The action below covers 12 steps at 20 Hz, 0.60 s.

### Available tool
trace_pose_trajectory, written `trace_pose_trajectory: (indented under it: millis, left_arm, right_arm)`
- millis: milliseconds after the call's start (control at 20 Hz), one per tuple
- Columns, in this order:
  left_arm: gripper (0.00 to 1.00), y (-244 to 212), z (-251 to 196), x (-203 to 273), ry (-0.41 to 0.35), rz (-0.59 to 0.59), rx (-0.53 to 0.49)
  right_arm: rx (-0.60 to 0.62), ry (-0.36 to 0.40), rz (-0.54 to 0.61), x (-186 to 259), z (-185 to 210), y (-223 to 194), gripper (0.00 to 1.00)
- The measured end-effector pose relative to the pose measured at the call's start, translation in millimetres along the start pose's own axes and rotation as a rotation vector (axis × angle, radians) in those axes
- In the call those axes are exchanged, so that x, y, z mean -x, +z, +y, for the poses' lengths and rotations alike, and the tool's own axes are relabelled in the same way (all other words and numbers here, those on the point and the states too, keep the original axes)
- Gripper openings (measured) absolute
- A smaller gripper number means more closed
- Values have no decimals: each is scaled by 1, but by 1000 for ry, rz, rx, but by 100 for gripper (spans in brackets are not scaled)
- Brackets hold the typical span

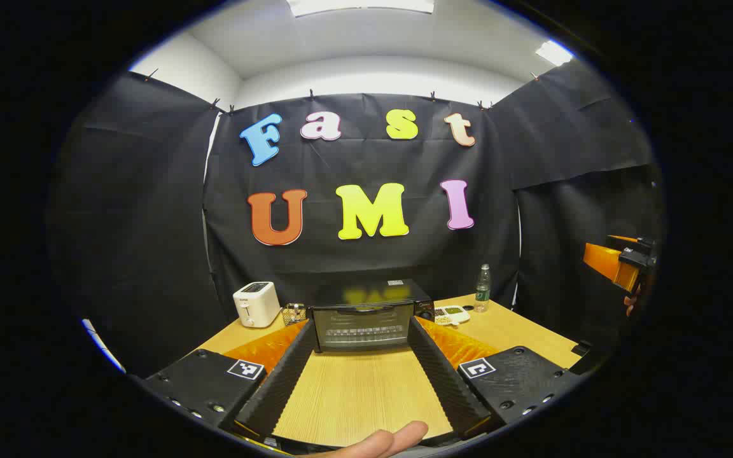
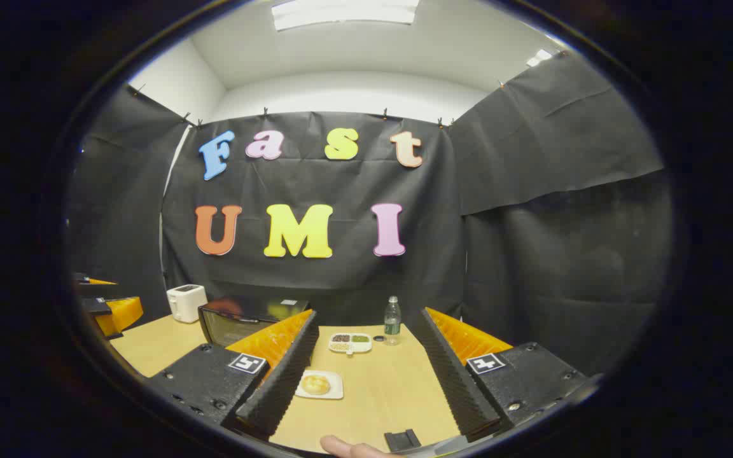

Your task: Open the electric oven with the left hand, put the food in, and close the electric oven.

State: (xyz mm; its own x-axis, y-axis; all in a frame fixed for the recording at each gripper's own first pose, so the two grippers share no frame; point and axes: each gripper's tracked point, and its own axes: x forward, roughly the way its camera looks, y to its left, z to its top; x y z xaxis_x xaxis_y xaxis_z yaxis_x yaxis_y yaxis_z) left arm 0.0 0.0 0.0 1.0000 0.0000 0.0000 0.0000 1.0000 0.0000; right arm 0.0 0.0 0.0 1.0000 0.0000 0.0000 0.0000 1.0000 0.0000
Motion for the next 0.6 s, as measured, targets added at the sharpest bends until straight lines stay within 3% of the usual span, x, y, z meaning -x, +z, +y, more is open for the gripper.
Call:
trace_pose_trajectory:
  millis: [450,500,600]
  left_arm:
    - [95,6,-3,-6,-23,-30,-4]
    - [100,7,-4,-10,-29,-34,-3]
    - [95,10,-1,-24,-37,-32,6]
  right_arm:
    - [-3,23,-5,0,4,-5,100]
    - [-8,23,-6,0,3,-7,100]
    - [-19,24,-9,-1,1,-9,100]
